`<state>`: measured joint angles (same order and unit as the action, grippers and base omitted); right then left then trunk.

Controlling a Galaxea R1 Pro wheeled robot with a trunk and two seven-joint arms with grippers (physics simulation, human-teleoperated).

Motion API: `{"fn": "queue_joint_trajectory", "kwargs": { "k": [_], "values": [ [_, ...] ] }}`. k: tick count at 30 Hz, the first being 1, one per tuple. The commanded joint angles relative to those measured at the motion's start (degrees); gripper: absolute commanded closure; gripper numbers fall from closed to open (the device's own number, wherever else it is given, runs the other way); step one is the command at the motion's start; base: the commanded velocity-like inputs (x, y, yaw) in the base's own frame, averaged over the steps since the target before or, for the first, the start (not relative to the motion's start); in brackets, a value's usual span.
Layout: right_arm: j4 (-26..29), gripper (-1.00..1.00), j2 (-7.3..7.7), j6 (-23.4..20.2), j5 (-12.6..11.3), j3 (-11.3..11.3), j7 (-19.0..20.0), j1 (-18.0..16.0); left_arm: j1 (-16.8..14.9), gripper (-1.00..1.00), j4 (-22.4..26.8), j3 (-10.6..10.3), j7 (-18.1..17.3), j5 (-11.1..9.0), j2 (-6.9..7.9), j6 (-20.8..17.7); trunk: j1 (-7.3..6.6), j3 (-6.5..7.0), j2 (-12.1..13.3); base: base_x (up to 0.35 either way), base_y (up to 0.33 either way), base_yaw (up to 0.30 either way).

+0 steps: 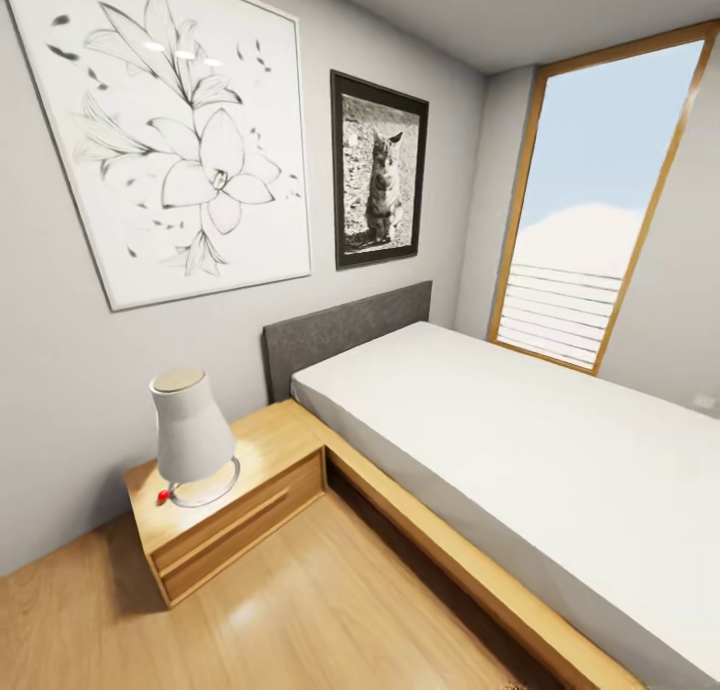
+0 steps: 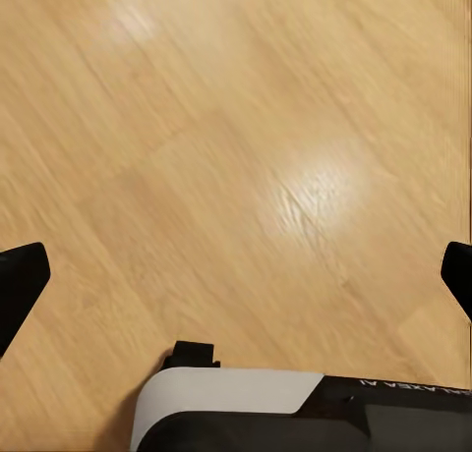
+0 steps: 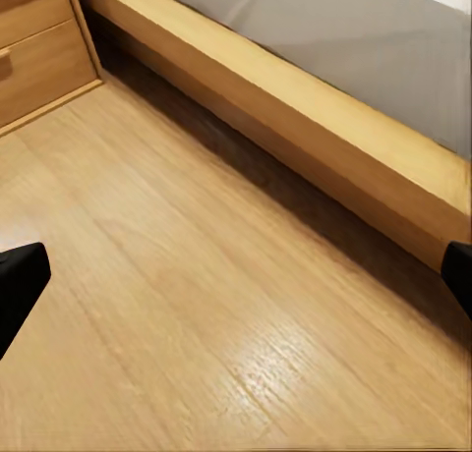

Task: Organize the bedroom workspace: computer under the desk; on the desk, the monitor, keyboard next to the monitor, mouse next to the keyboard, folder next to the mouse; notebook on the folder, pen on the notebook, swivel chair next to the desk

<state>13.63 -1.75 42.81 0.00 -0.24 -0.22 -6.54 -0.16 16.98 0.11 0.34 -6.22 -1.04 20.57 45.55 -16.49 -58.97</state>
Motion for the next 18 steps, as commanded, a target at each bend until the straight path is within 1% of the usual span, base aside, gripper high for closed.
{"fn": "queue_joint_trajectory", "kwargs": {
  "k": [1, 18],
  "values": [
    [-0.1, -1.00, 0.00, 0.2, 0.0, 0.0, 0.0, -0.1, 0.0, -1.00, 0.0, 0.0, 0.0, -0.4, -0.01, 0.2, 0.00, -0.07, 0.0, 0.011, 0.000, -0.300],
    [-0.1, -1.00, 0.08, 0.2, 0.0, 0.1, 0.1, -0.1, 0.0, -1.00, -0.1, -0.1, -0.1, -0.3, -0.11, -0.2, 0.00, -0.07, 0.0, 0.001, 0.000, -0.300]
  ]
}}
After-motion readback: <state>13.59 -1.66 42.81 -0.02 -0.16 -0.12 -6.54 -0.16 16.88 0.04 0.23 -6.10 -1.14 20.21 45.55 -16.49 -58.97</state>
